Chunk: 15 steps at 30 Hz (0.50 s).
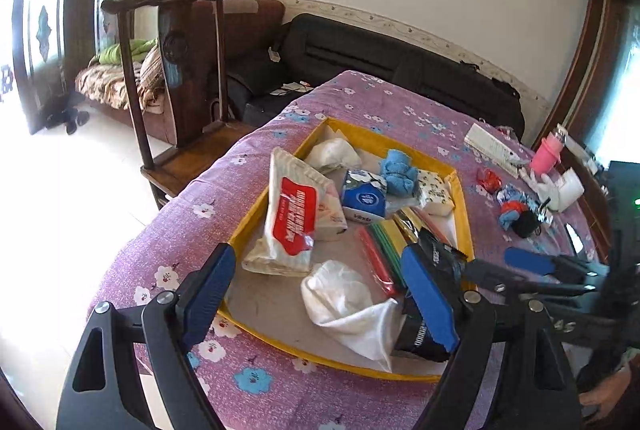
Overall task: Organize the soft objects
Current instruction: 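Carry both items into the yellow tray and open both tools, then lift both open tools away from the tray back over the items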
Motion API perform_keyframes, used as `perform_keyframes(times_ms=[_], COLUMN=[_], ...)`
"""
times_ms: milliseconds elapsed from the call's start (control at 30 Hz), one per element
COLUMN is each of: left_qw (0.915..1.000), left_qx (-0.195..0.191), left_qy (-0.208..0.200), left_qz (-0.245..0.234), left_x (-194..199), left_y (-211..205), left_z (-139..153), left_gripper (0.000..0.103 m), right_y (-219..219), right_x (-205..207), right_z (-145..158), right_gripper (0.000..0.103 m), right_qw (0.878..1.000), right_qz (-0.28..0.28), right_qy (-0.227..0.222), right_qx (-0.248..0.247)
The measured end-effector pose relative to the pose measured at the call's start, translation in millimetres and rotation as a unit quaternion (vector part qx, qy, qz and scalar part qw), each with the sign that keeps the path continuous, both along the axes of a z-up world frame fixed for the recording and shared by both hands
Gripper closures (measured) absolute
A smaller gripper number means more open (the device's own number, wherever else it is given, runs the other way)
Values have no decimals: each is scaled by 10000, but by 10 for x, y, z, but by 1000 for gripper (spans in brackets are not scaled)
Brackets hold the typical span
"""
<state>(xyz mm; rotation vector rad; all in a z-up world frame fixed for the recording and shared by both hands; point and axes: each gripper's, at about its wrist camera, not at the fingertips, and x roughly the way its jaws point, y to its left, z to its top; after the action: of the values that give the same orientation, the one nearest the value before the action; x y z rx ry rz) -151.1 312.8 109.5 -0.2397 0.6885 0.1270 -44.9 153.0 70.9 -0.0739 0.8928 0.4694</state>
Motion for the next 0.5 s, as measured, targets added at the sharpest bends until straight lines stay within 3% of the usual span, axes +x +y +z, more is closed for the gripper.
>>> perform_keyframes(times_ms=[267,500], left_qw=[9968,9878], left_qx=[703,1306], left_qy=[106,265], left_qz=[-378,-805], left_x=[-9,-16], left_y=[-630,-1293], left_z=[72,77], left_gripper=[13,12], right_y=[-694,-1399], right_x=[-174,-264], right_z=[17,20], right_gripper=[26,26], right_qw=[9986,9936], right_qz=[-497,-1020], right_qy=[-85,-73], right_qx=[170,486])
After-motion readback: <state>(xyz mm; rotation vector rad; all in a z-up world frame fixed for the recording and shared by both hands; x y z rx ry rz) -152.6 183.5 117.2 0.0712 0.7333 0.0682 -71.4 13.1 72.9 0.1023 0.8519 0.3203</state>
